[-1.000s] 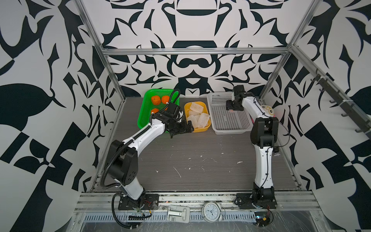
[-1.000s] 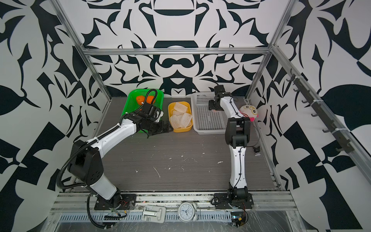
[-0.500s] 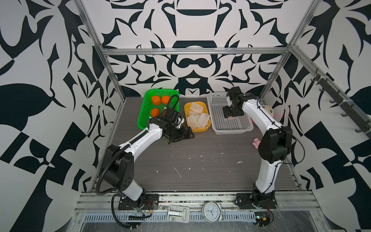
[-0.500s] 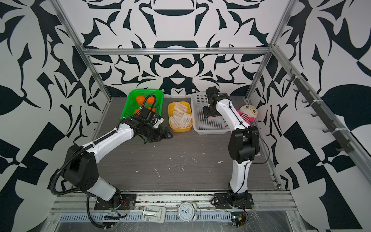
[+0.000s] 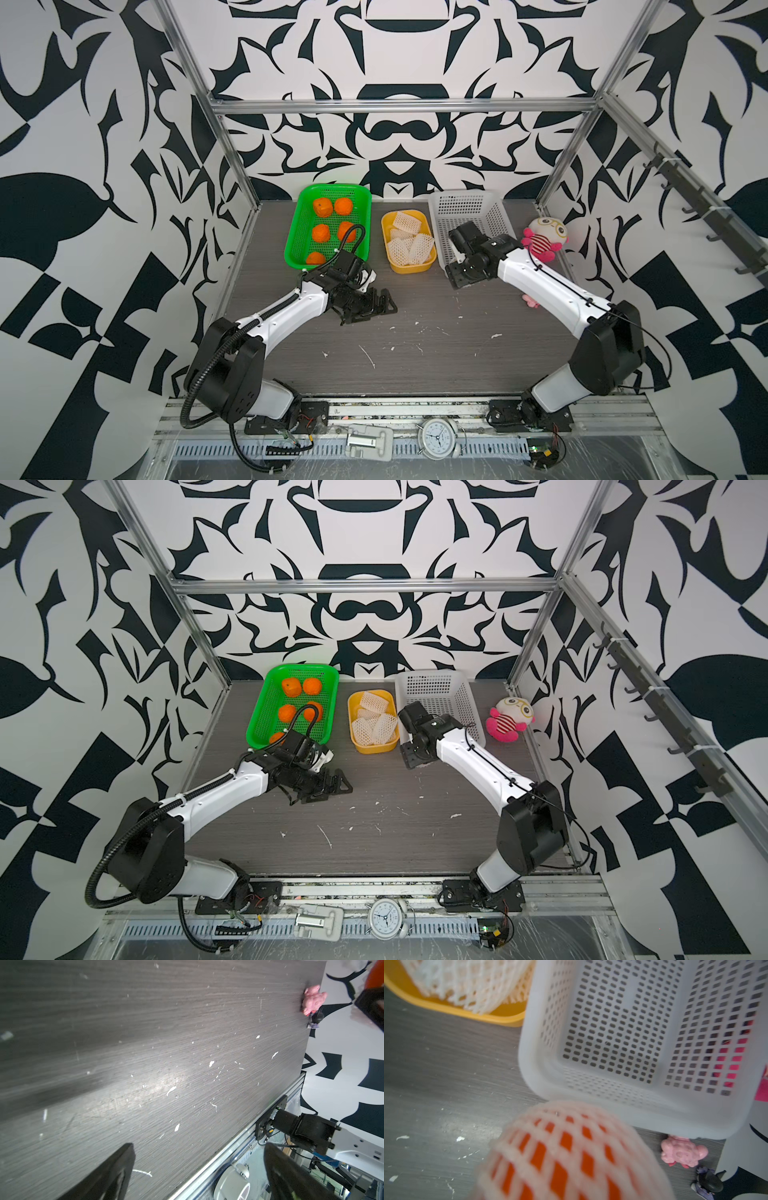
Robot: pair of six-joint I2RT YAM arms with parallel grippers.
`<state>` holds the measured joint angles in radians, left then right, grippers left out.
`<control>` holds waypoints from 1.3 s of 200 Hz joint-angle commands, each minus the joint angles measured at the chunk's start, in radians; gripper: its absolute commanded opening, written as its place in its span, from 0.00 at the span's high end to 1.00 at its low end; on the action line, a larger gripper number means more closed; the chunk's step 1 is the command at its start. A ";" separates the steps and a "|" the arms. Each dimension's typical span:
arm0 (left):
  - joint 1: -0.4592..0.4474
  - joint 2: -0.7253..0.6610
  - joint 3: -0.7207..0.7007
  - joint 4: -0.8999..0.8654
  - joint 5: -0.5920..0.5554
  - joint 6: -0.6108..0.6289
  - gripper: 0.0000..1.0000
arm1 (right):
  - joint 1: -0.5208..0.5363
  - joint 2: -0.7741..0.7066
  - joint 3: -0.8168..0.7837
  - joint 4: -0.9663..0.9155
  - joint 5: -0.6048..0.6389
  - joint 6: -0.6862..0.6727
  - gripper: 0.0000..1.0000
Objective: Remove foam nets from oranges
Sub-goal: Place the orange at the center of the board.
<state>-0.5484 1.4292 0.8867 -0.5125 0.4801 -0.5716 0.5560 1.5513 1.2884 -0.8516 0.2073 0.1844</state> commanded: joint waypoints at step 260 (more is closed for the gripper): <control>0.037 -0.071 -0.223 0.131 -0.057 -0.049 0.01 | 0.375 0.180 -0.156 0.232 -0.143 0.227 0.21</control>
<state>-0.5159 1.3643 0.6350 -0.3851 0.4152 -0.6147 0.9211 1.7878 1.1221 -0.6018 0.0525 0.4084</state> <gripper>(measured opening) 0.994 0.776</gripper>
